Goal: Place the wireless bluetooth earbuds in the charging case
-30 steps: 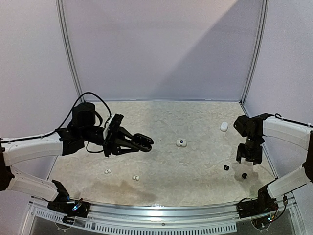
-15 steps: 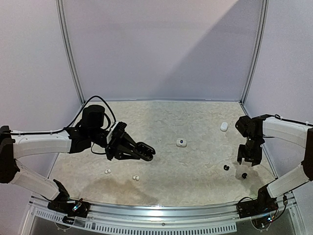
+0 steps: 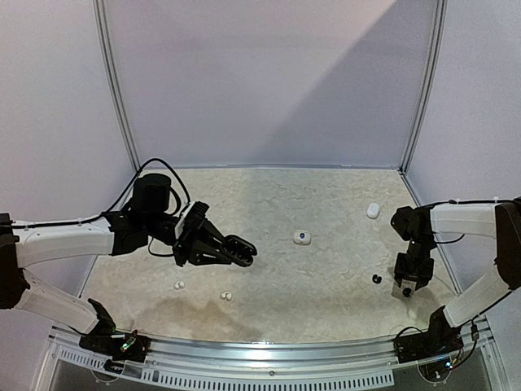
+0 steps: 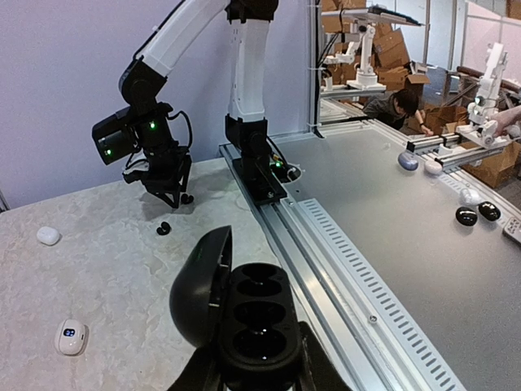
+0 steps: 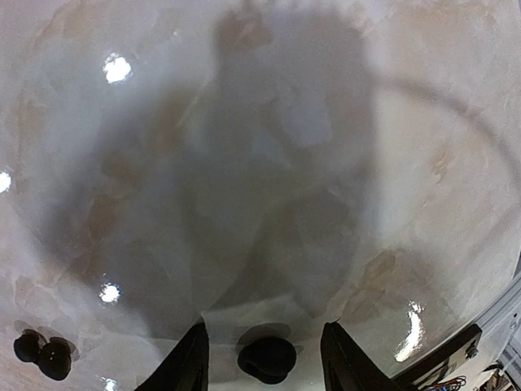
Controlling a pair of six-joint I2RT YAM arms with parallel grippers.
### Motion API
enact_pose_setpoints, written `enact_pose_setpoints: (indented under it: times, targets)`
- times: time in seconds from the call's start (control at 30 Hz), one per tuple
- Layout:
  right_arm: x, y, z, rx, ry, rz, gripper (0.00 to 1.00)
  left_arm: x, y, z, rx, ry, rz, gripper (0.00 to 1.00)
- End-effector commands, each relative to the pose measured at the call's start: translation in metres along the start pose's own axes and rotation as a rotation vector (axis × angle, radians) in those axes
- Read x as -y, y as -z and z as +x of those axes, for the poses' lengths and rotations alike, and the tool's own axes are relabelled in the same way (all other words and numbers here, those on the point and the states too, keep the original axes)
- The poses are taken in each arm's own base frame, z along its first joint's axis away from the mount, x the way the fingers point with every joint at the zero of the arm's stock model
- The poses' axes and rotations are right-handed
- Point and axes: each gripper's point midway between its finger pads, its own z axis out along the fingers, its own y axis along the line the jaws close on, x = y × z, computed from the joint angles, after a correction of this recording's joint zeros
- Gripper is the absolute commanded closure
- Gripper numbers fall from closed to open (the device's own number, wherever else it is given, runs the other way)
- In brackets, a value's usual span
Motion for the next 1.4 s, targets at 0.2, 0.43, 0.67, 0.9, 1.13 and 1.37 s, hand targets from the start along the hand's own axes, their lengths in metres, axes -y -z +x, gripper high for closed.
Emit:
enact_pose_setpoints:
  times: [0.2,0.43,0.67,0.9,1.13,1.37]
  targets:
    - [-0.002,-0.011,0.021,-0.063,-0.088,-0.060,0.58,-0.005,0.005,-0.011,0.006,-0.035,-0.023,1.00]
    - [-0.018,-0.008,0.024,-0.079,-0.153,-0.163,0.67,-0.004,0.007,-0.013,0.015,-0.059,-0.032,1.00]
    - [-0.023,-0.006,0.030,-0.101,-0.196,-0.213,0.79,-0.002,0.009,-0.014,0.016,-0.076,-0.048,1.00]
    - [-0.031,-0.004,0.045,-0.137,-0.216,-0.255,0.81,-0.002,0.010,-0.016,0.019,-0.092,-0.060,1.00]
    - [-0.061,0.000,0.065,-0.153,-0.196,-0.318,0.83,-0.004,0.011,-0.018,0.022,-0.106,-0.073,1.00]
    - [-0.100,0.013,0.085,-0.151,-0.208,-0.404,0.83,-0.005,0.013,-0.018,0.023,-0.118,-0.087,1.00]
